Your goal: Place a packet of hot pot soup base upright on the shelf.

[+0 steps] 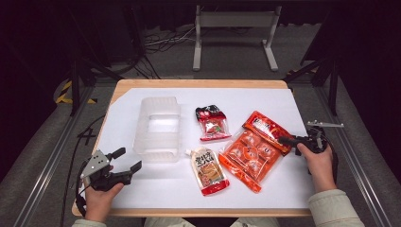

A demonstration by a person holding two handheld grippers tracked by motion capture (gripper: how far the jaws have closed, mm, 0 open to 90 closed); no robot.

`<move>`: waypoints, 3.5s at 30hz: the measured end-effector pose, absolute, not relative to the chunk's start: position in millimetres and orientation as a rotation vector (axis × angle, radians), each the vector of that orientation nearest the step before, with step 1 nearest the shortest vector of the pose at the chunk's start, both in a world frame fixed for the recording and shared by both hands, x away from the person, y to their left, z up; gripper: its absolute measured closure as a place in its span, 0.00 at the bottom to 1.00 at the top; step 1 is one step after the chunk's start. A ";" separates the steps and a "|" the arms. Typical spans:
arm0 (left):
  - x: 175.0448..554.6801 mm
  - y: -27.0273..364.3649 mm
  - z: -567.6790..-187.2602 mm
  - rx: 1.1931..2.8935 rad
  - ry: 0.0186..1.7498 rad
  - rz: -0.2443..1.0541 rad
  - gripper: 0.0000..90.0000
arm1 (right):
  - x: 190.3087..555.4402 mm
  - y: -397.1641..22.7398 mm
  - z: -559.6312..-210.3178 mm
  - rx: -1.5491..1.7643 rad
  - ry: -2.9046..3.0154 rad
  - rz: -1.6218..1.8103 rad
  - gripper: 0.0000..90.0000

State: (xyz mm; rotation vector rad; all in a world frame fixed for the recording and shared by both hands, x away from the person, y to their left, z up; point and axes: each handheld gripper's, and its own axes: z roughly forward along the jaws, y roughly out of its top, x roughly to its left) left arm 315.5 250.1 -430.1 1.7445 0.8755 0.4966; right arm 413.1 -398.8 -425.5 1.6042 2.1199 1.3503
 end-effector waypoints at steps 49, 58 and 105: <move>314.7 254.0 -410.5 1.685 0.862 0.542 0.21 | 389.7 -395.7 -366.2 1.352 2.148 1.481 1.00; 313.5 249.0 -401.5 1.651 0.860 0.535 0.18 | 376.1 -387.2 -342.9 1.265 2.151 1.525 1.00; 326.3 185.3 -372.2 1.730 0.709 0.433 0.19 | 340.6 -309.1 -244.5 0.780 2.325 1.605 1.00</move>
